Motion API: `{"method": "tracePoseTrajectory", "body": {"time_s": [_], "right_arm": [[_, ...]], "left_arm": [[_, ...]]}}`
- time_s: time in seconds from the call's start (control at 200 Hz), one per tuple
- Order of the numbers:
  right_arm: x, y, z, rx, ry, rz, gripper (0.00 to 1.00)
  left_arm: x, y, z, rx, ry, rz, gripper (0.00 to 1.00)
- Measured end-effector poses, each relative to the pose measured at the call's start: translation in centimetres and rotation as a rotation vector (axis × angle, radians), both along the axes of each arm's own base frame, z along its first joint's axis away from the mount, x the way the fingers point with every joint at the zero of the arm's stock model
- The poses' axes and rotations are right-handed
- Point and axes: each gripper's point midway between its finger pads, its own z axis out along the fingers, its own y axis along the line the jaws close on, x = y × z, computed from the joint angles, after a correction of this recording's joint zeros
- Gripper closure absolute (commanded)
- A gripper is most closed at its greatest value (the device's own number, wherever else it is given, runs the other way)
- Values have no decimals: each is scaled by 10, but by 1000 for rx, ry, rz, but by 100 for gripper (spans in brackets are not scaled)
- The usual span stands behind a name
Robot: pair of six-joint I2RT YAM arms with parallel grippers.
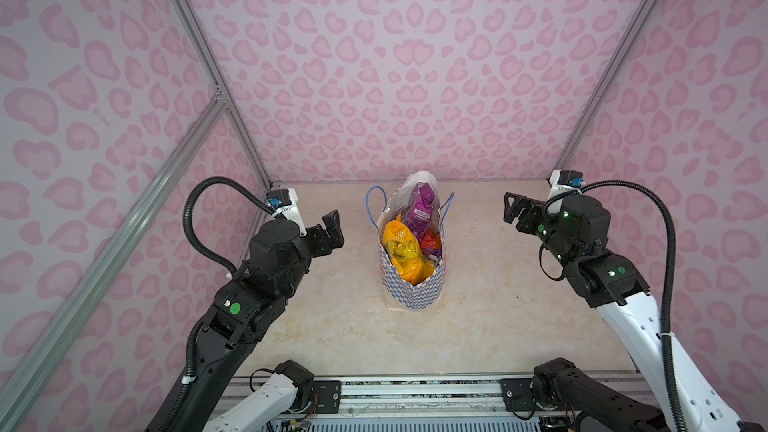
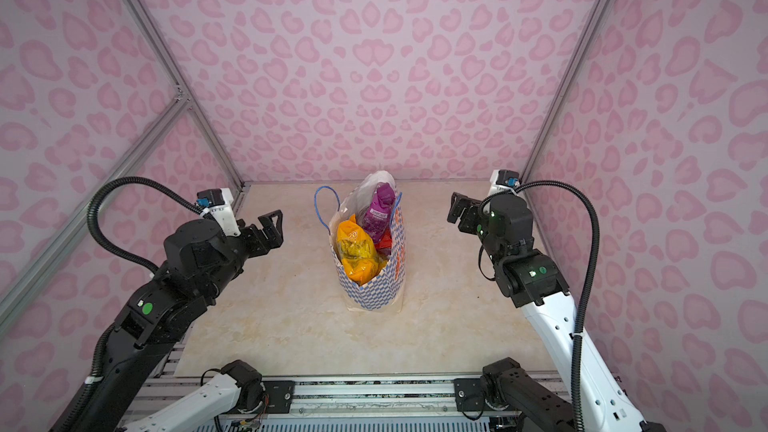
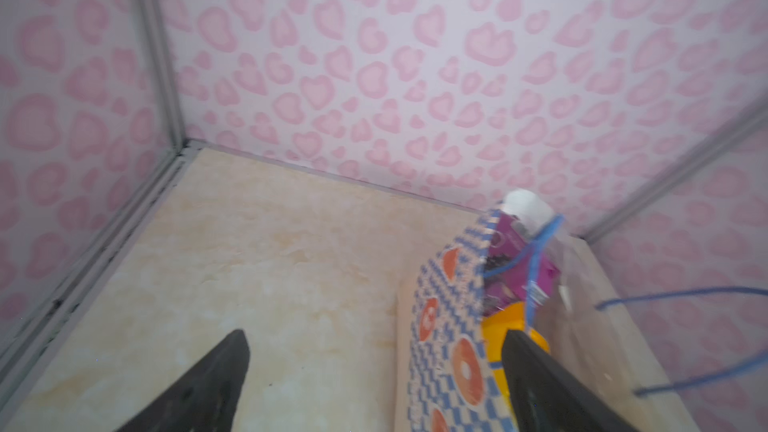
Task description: Place the snacks into the paper bag
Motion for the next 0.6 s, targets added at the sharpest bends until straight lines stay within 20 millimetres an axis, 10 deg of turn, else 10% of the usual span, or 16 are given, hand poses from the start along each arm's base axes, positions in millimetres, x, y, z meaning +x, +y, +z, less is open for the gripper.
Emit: {"method": "tracePoseTrajectory", "body": {"time_s": [0.195, 0.31, 0.6], "right_arm": [[2, -67, -120, -102, 119, -234, 2], [-5, -83, -178, -146, 136, -278, 2], [14, -102, -214, -266, 86, -334, 2]], "left_arm": [[8, 72, -122, 195, 94, 382, 3], [14, 105, -159, 206, 119, 547, 3], [35, 131, -238, 352, 184, 598, 3]]}}
